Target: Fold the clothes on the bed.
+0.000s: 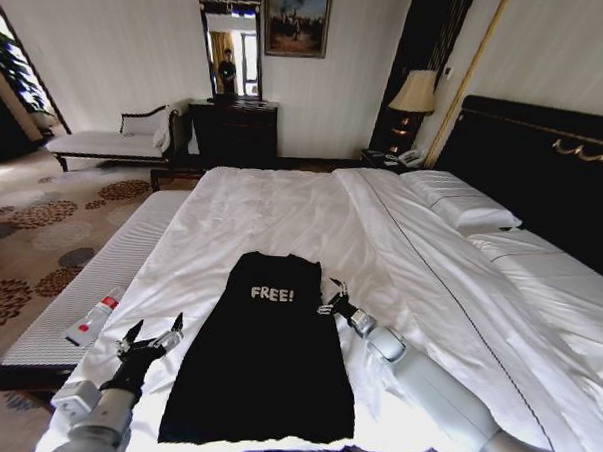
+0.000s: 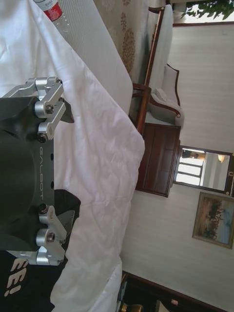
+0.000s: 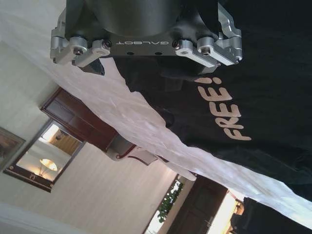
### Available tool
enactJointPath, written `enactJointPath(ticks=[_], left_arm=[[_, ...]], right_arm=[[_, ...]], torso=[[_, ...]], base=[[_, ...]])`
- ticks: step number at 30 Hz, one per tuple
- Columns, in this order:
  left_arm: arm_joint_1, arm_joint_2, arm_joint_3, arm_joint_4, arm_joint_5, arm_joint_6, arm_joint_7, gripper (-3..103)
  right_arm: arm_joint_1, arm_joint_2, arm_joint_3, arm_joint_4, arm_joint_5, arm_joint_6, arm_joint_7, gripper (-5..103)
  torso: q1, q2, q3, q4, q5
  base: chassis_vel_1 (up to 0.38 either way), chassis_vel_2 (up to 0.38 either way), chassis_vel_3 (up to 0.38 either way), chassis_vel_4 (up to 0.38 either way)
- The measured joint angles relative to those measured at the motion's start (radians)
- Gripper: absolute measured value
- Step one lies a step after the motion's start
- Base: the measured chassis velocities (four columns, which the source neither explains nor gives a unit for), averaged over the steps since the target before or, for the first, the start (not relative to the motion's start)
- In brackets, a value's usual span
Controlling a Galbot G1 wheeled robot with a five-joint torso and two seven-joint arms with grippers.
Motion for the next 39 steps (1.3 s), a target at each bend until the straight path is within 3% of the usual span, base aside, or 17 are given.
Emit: enactJointPath(ticks=[6,25,29,34,36,39], left_arm=[[0.002,-0.005,0.005,0.000,0.008,-0.003,0.003,100],[0.004,-0.010,0.004,0.001,0.021,-0.005,0.002,100],[-0.019,-0.007,0.045,0.011,0.064,0.004,-0.015,100],[-0.079,0.035,0.168,0.053,0.156,0.016,-0.019,100],[-0.085,0.042,0.178,0.059,0.159,0.018,-0.019,100],[-0.137,0.098,0.240,0.124,0.177,0.022,-0.017,100]], right_arm=[[-0.014,-0.016,0.014,0.007,-0.125,0.076,-0.014,100],[0.031,0.014,0.002,-0.034,-0.106,0.032,0.018,100],[-0.052,0.008,0.106,0.013,-0.024,0.000,0.032,100],[-0.208,0.002,0.304,0.117,0.106,-0.067,0.066,100],[-0.226,0.003,0.320,0.129,0.121,-0.075,0.070,100],[-0.351,0.029,0.418,0.203,0.190,-0.105,0.113,100]], torso=[[0.000,0.000,0.000,-0.0001,0.0001],[0.000,0.000,0.000,0.0002,0.0000],[0.000,0.000,0.000,0.0002,-0.0004],[0.000,0.000,0.000,-0.0003,-0.0004],[0.000,0.000,0.000,-0.0003,-0.0001],[0.000,0.000,0.000,0.0002,-0.0001]], base=[[0.000,0.000,0.000,0.000],[0.000,0.000,0.000,0.000],[0.000,0.000,0.000,0.000],[0.000,0.000,0.000,0.000],[0.000,0.000,0.000,0.000],[0.000,0.000,0.000,0.000]])
